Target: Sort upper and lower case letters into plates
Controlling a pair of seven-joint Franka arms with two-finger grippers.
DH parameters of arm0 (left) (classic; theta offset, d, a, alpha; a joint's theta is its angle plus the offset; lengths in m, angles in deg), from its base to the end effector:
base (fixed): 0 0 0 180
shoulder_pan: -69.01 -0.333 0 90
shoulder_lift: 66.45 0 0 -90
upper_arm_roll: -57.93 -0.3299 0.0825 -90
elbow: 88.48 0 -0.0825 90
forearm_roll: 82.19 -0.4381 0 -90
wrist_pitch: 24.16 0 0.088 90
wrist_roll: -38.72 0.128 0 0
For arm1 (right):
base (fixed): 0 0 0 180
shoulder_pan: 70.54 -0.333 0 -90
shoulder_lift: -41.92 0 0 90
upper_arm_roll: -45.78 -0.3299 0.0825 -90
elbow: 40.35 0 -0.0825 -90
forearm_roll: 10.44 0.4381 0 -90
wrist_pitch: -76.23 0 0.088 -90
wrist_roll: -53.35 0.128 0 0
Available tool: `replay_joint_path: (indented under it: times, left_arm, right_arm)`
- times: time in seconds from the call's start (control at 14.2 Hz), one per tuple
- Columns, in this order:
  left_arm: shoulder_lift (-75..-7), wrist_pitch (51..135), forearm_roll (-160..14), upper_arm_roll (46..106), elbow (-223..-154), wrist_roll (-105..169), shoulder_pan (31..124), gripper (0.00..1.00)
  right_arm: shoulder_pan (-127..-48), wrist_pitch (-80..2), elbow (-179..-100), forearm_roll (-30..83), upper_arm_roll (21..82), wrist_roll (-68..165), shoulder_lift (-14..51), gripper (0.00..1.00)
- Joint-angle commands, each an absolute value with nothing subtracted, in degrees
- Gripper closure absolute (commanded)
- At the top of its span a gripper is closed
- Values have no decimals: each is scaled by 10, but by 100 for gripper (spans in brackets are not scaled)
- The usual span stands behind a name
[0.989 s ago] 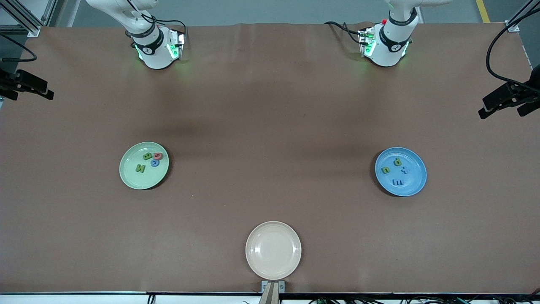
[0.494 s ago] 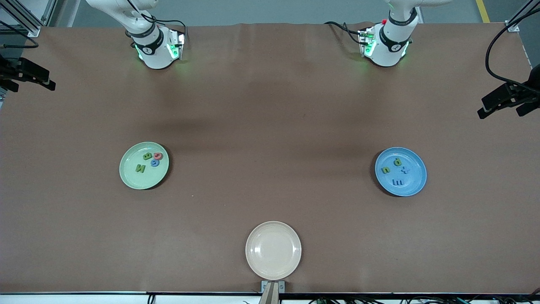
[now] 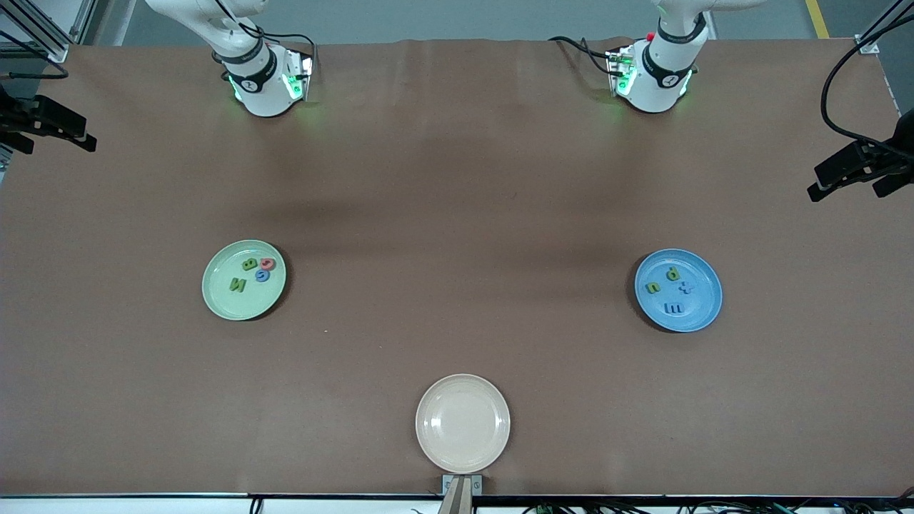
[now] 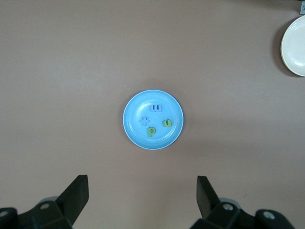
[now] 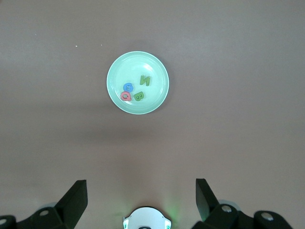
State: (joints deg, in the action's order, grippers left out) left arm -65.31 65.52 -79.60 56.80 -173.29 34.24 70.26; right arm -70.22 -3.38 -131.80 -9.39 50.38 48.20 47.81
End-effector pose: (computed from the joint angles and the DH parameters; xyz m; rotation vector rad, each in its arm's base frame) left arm 0.6163 -0.0072 0.6526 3.0906 0.1150 0.0978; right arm 0.5510 -0.0472 0.6492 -3.1022 -0.0112 0.1575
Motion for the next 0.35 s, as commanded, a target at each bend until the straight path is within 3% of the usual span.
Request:
replay_joint_path:
  times: [0.0, 0.28]
  left_arm:
    - [-652, 651, -801, 570, -1728, 342, 702, 0]
    - [-652, 651, -801, 570, -1729, 342, 703, 0]
  right_arm:
    - [-699, -39, -1334, -89, 501, 487, 504, 0]
    - [-700, -27, -1326, -89, 501, 483, 504, 0]
